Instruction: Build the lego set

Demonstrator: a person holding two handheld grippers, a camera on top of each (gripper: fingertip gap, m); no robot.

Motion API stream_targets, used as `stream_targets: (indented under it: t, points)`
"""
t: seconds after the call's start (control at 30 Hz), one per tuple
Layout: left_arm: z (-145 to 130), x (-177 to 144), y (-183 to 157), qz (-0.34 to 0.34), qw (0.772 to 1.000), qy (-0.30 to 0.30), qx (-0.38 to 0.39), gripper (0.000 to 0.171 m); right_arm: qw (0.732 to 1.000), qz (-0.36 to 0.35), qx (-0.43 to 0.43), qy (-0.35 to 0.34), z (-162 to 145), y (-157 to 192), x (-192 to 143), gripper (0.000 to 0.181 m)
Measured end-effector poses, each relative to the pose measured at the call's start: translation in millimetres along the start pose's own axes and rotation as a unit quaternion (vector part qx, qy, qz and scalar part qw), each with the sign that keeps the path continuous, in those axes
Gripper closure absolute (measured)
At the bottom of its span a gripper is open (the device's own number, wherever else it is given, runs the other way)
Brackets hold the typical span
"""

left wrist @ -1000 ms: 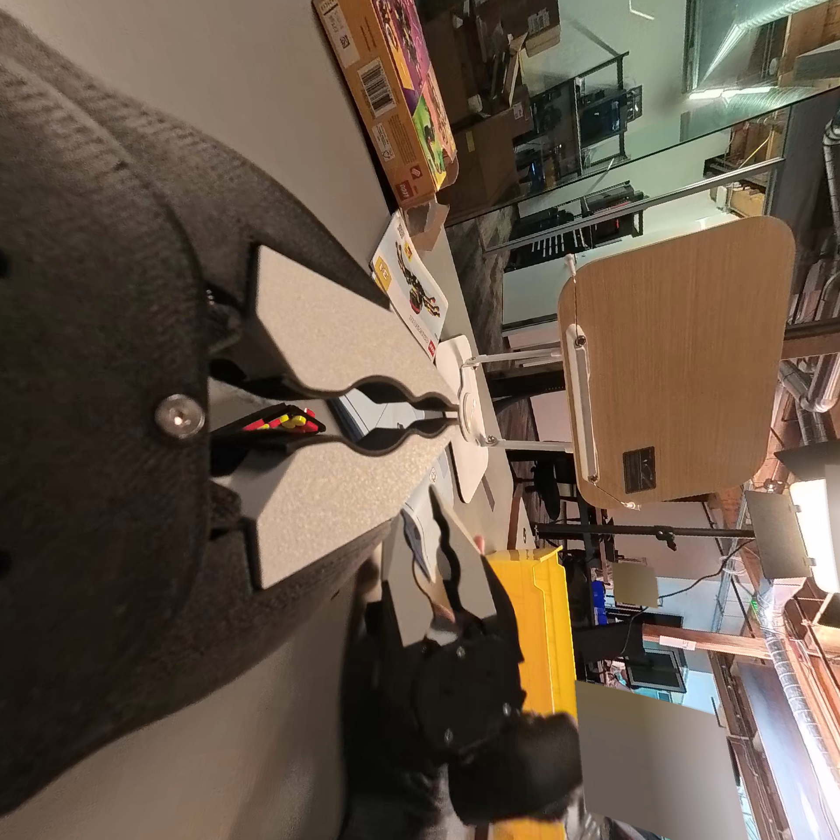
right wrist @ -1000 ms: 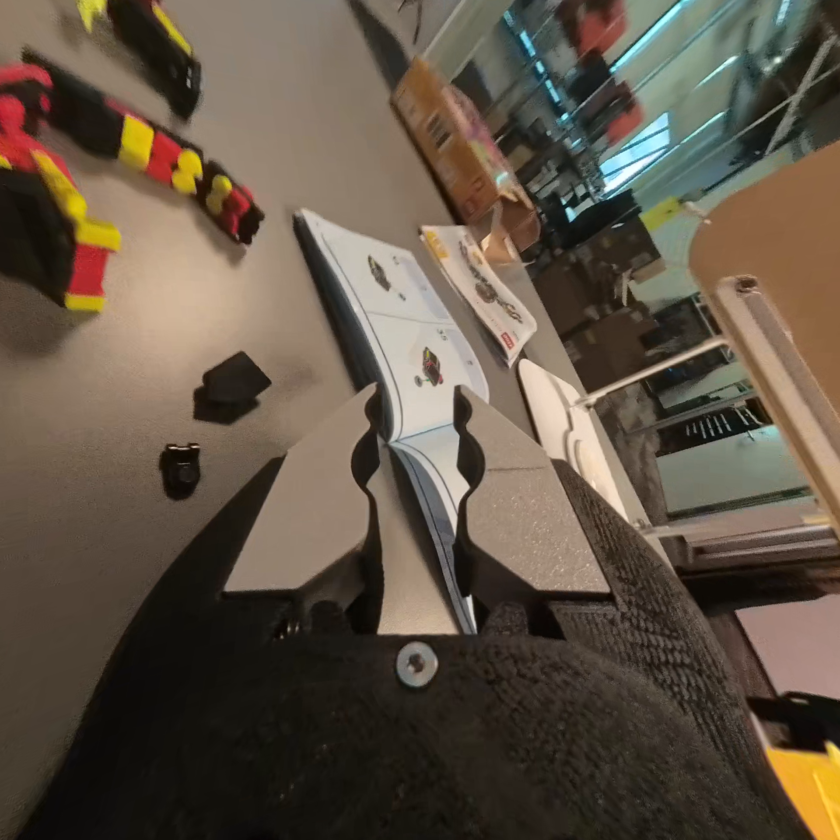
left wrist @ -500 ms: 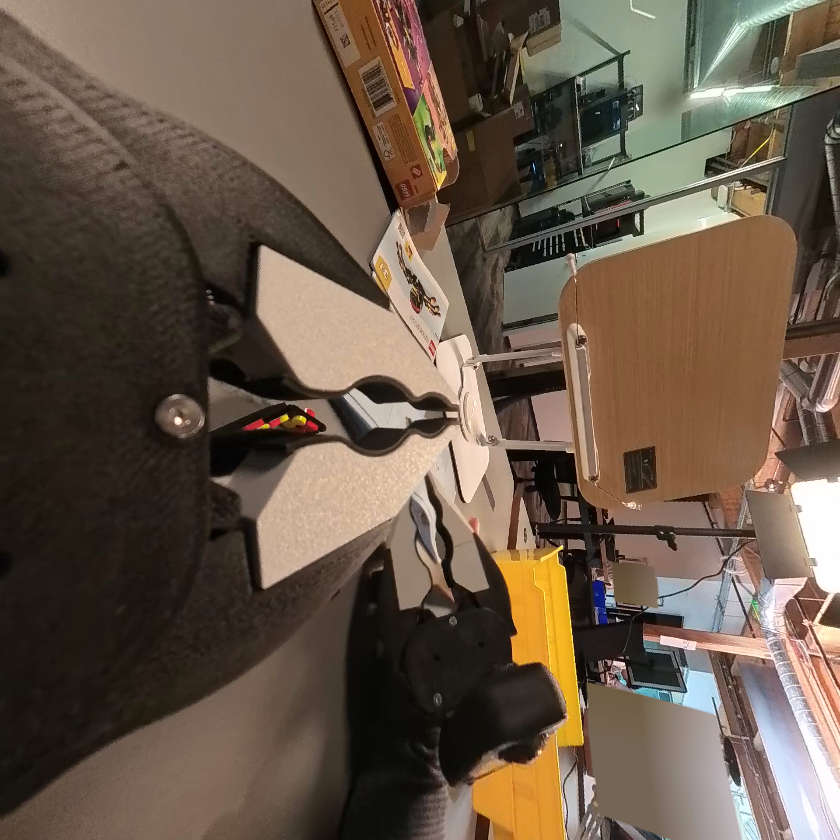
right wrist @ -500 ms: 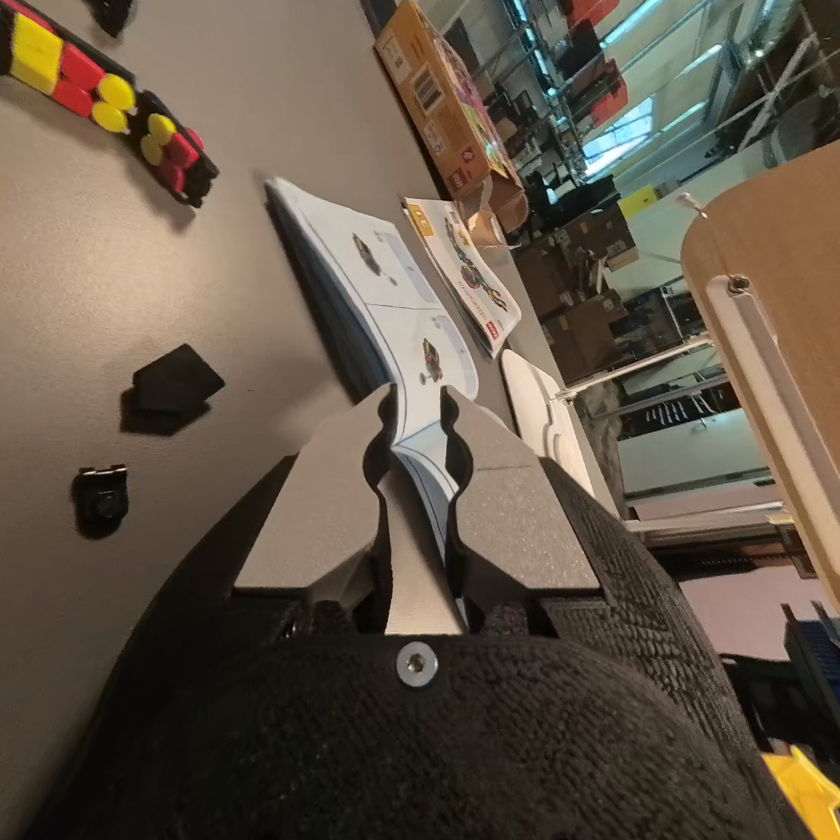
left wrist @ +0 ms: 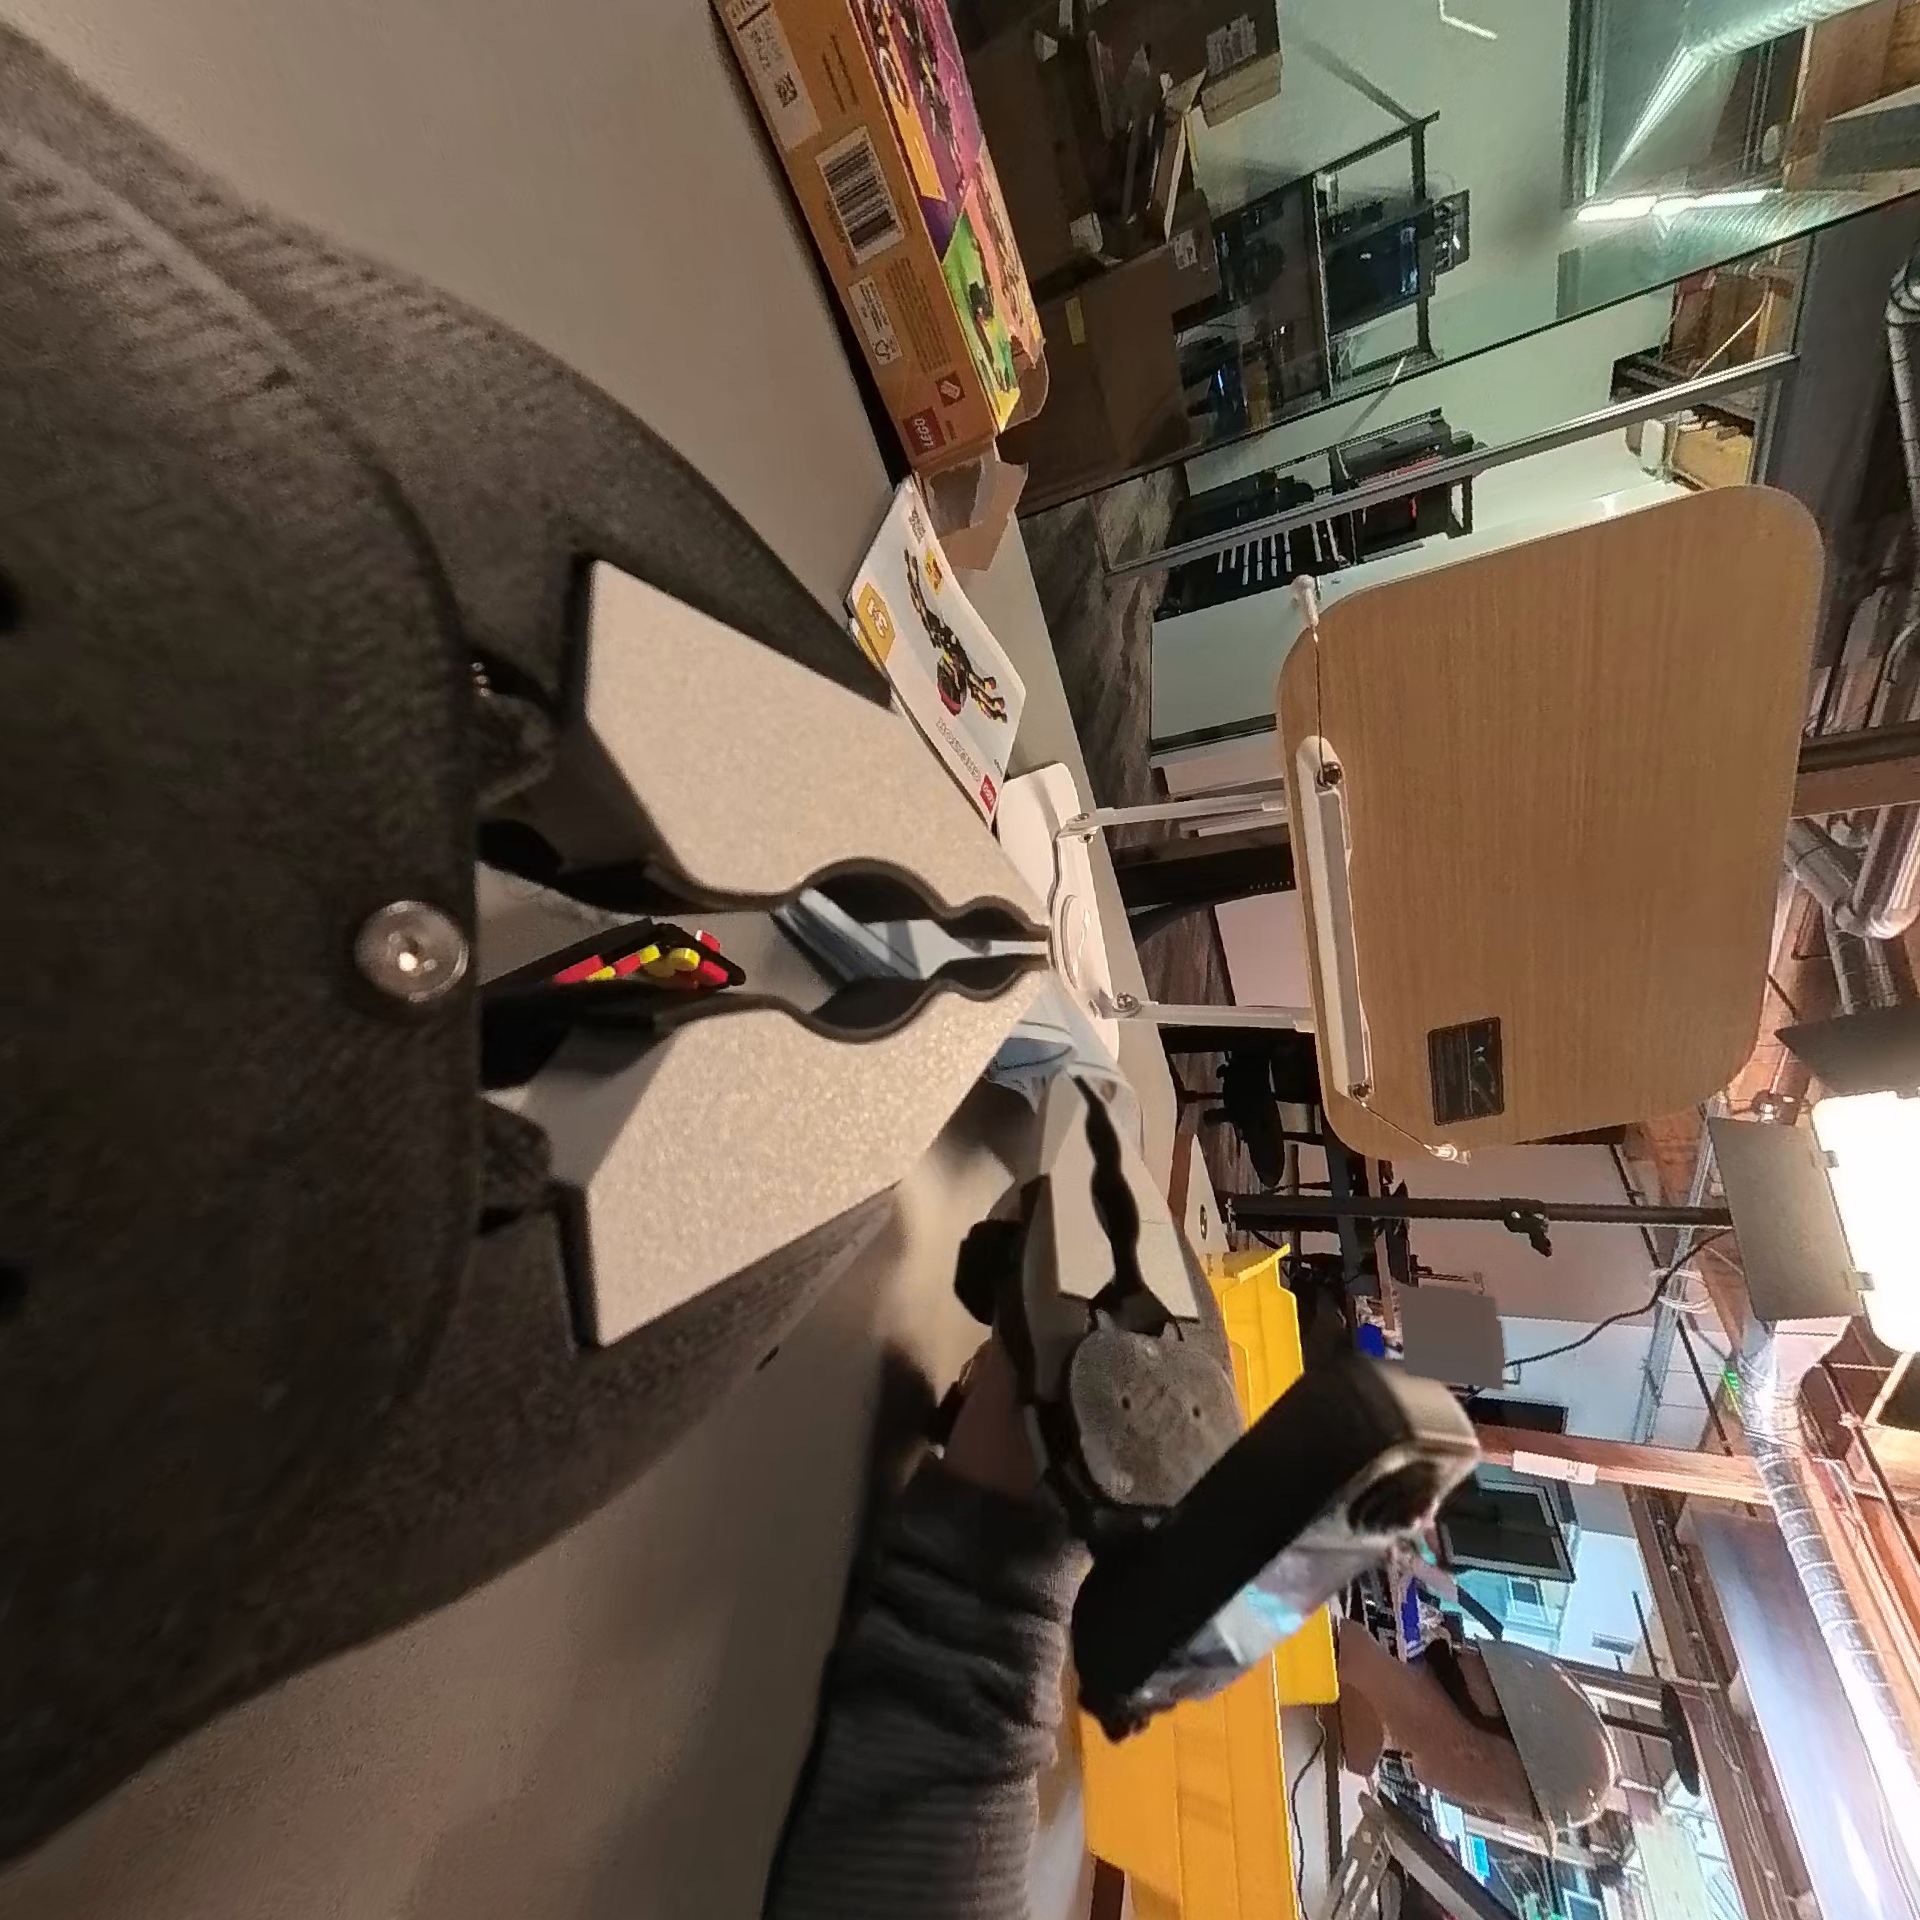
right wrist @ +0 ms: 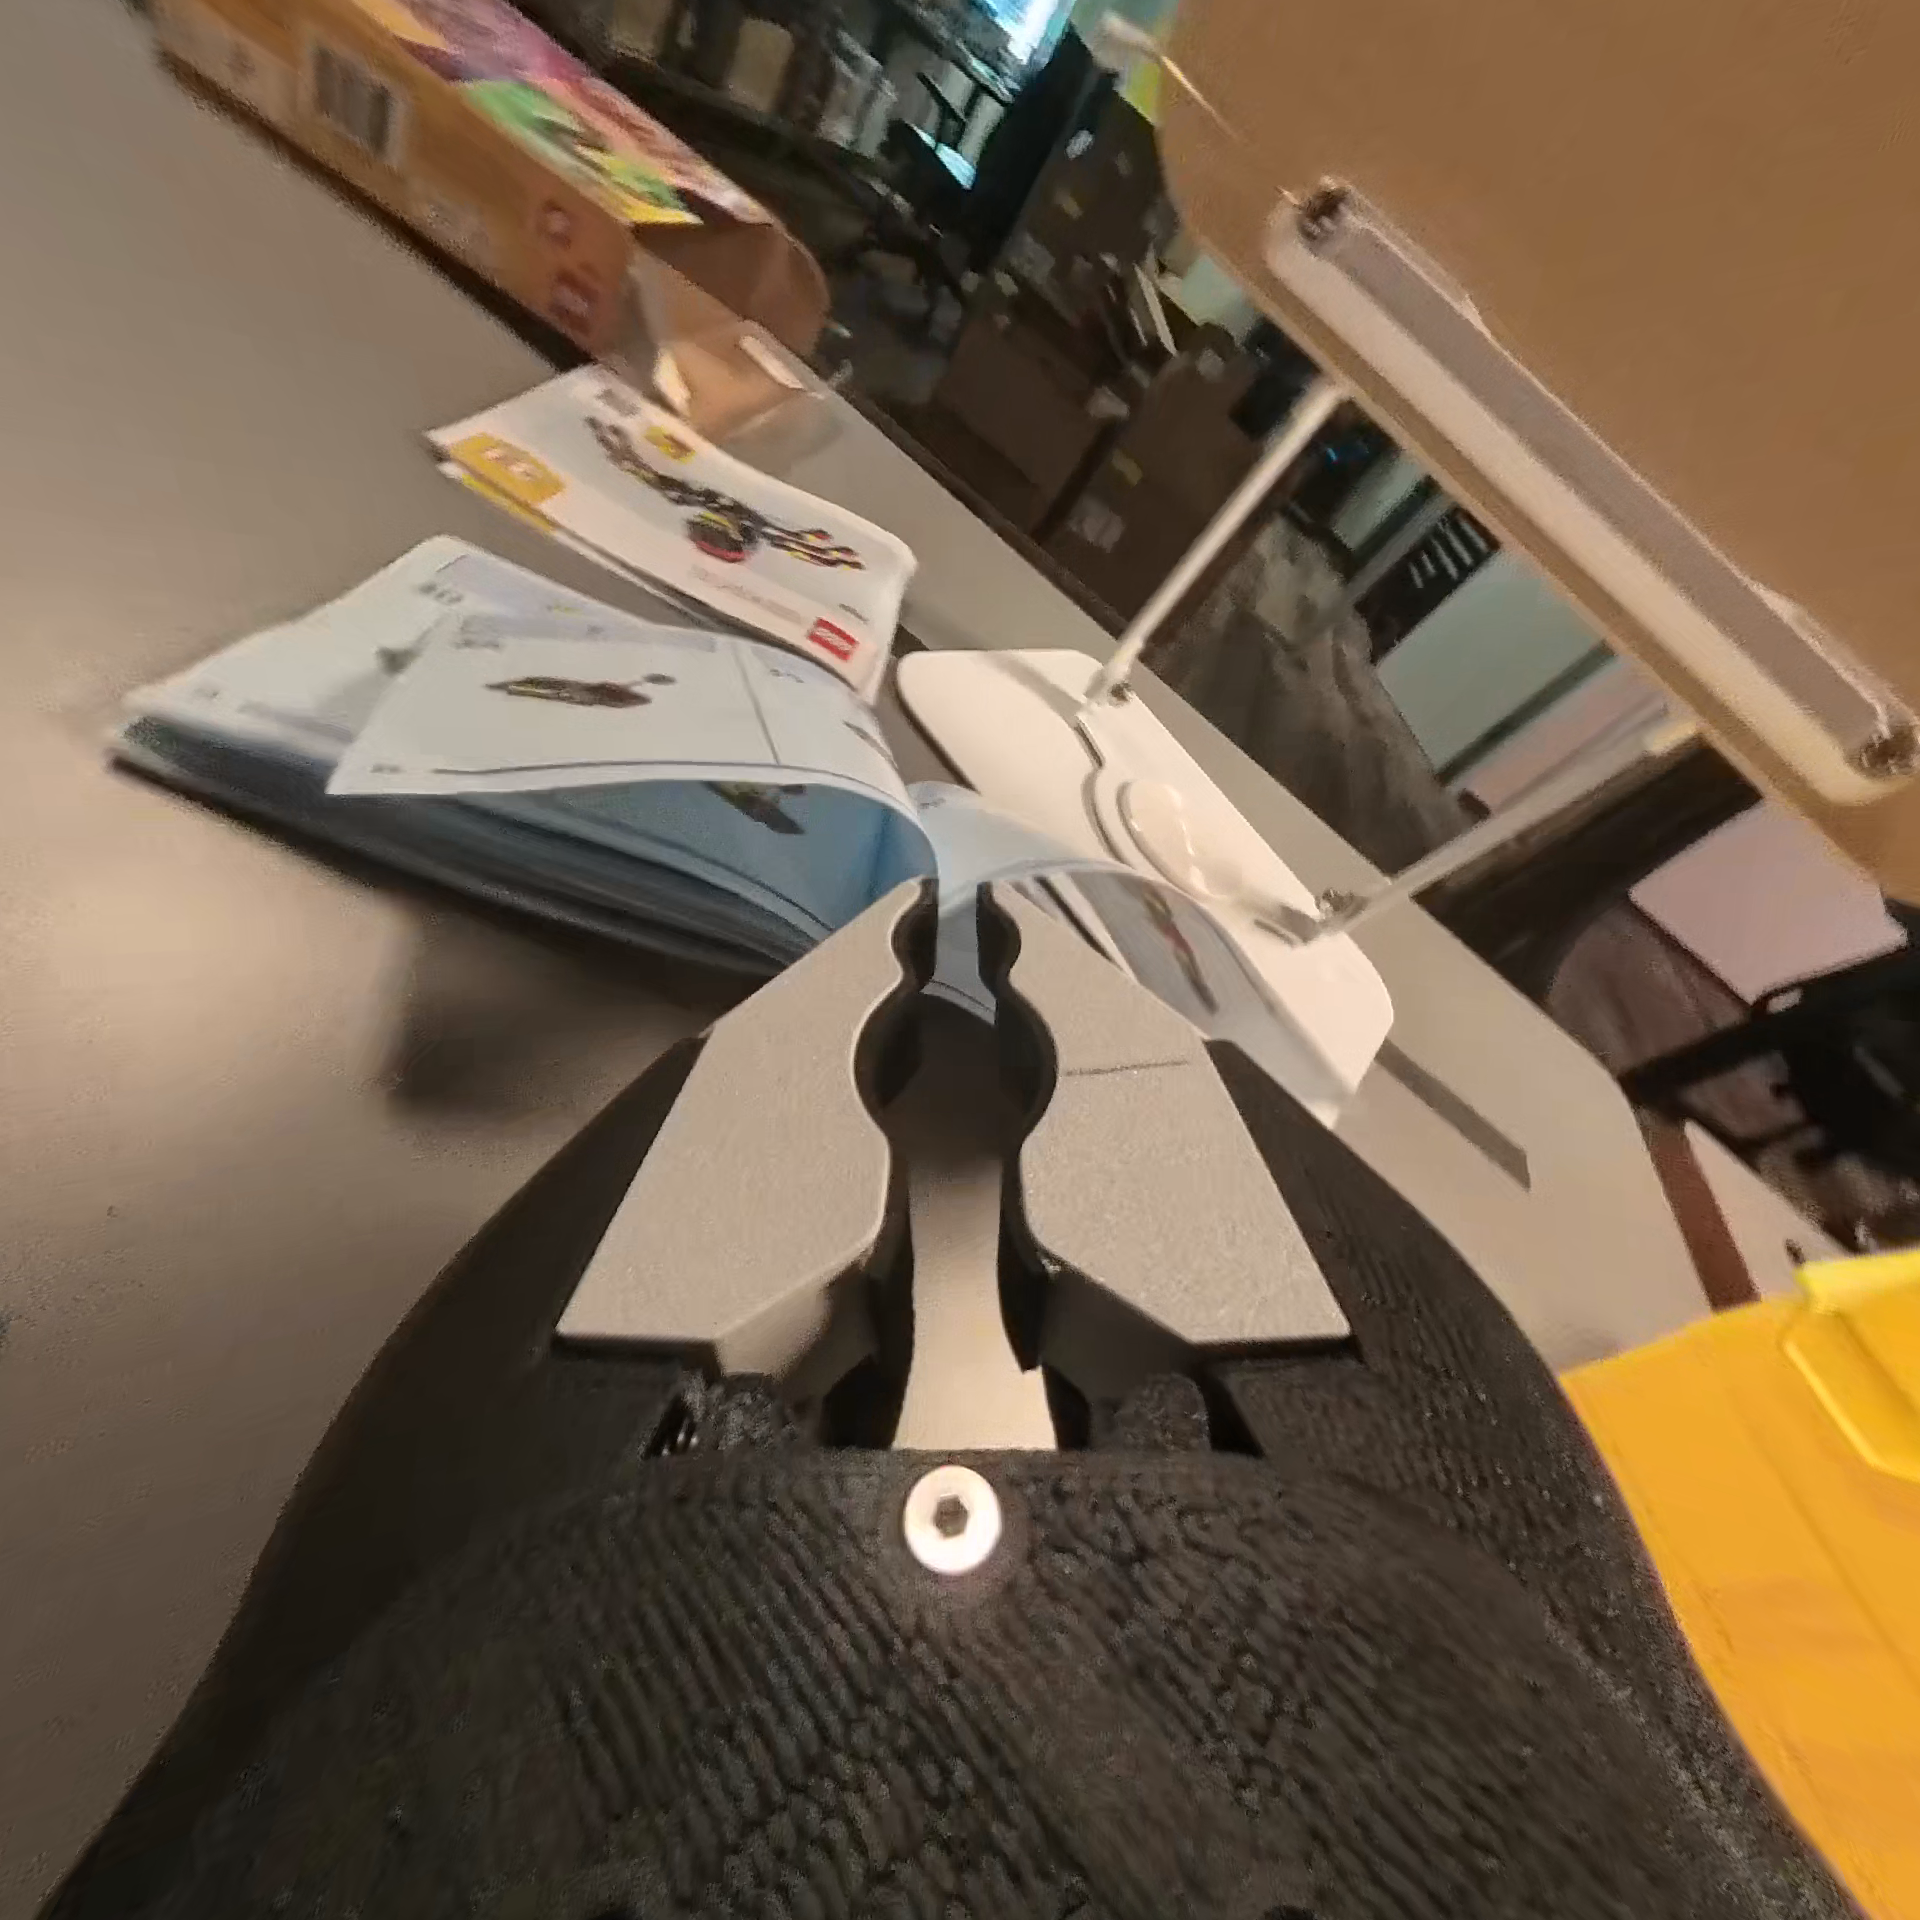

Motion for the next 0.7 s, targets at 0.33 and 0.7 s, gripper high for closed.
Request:
stream_targets:
  t: [0.33, 0.7]
  points:
    - [-0.2, 0.1, -0.2, 0.000, 1.000, 0.000, -0.001, 0.171, 0.996, 0.077, 0.054, 0.001, 2.9, 0.7, 7.9, 0.157]
    - [0.1, -0.3, -1.2, -0.003, 1.000, -0.002, -0.003, 0.171, 0.946, 0.115, -0.295, -0.067, -3.3, 45.0, -2.1, 0.153]
Point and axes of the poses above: each gripper's, where its closed fingertips meet, x out along the fingers, z out of its top, y = z × x across the jaws, the point moved 6 cm from there along -x, back along the fingers, and after that the axes turned 4 degrees about x, right-handed, at the moved point
